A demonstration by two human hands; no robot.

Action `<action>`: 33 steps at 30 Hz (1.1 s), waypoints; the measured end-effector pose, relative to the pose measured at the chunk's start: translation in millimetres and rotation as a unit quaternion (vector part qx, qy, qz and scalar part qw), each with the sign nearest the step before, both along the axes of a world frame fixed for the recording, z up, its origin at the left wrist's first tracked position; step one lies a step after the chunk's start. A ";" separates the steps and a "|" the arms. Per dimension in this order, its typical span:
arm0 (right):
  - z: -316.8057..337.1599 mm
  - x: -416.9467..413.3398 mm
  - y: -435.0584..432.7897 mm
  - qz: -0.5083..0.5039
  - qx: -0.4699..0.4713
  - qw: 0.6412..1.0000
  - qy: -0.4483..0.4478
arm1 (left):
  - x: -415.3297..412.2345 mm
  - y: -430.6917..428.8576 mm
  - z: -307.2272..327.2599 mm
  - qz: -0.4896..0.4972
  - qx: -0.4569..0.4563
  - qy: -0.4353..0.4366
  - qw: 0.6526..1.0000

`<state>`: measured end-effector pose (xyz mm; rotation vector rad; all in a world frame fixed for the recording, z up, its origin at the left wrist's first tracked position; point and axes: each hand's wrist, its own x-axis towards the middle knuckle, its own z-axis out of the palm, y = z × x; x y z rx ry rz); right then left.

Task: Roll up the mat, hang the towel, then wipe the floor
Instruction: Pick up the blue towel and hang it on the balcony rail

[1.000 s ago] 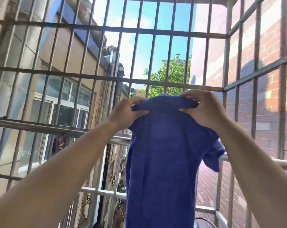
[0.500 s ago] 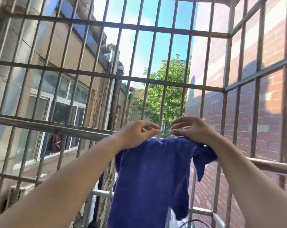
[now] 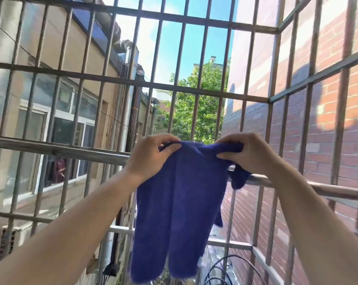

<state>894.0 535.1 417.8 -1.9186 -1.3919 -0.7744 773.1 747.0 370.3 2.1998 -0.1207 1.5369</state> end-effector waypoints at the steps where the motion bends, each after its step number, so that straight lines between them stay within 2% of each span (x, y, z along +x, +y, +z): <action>1: 5.2 2.2 3.6 0.001 0.034 0.999 -0.001 | -3.7 -1.4 2.3 -0.003 -0.011 -0.022 1.000; 2: 9.3 4.7 6.8 -0.001 0.052 0.999 0.005 | -7.9 -3.0 4.2 -0.007 -0.017 -0.037 0.999; 4: 13.0 11.9 8.8 -0.017 0.007 1.000 0.023 | -14.5 -5.2 5.4 -0.007 0.004 -0.026 1.000; 6: 12.2 12.0 5.0 -0.015 -0.061 0.996 0.068 | -17.6 -4.3 2.7 -0.004 0.052 0.050 0.997; 9: 1.2 5.3 4.3 0.042 -0.039 0.991 0.117 | -15.0 3.1 -6.5 0.027 0.098 0.184 0.978; 11: -9.9 0.7 7.5 0.048 -0.076 0.989 0.117 | -12.4 6.0 -12.1 0.046 0.088 0.212 0.972; 14: -26.0 -3.3 12.0 0.040 -0.097 0.990 0.097 | -11.6 3.7 -14.5 0.070 0.078 0.177 0.979; 17: -33.8 -3.4 15.1 0.017 -0.027 0.998 0.053 | -11.9 2.3 -15.7 0.111 0.081 0.171 0.976; 20: -39.2 -5.0 14.5 0.004 0.067 0.997 0.038 | -14.2 2.5 -16.8 0.105 0.080 0.176 0.975; 25: -43.6 -20.8 -1.7 -0.002 0.175 0.985 0.009 | -19.8 -0.3 -16.7 0.099 0.071 0.091 0.988; 30: -43.8 -47.8 -29.3 0.035 0.169 0.985 0.008 | -28.4 -11.3 -22.4 0.079 0.063 -0.064 0.993; 33: -41.7 -55.1 -35.7 0.043 0.095 0.994 0.035 | -32.9 -12.5 -30.0 0.036 0.092 -0.045 0.994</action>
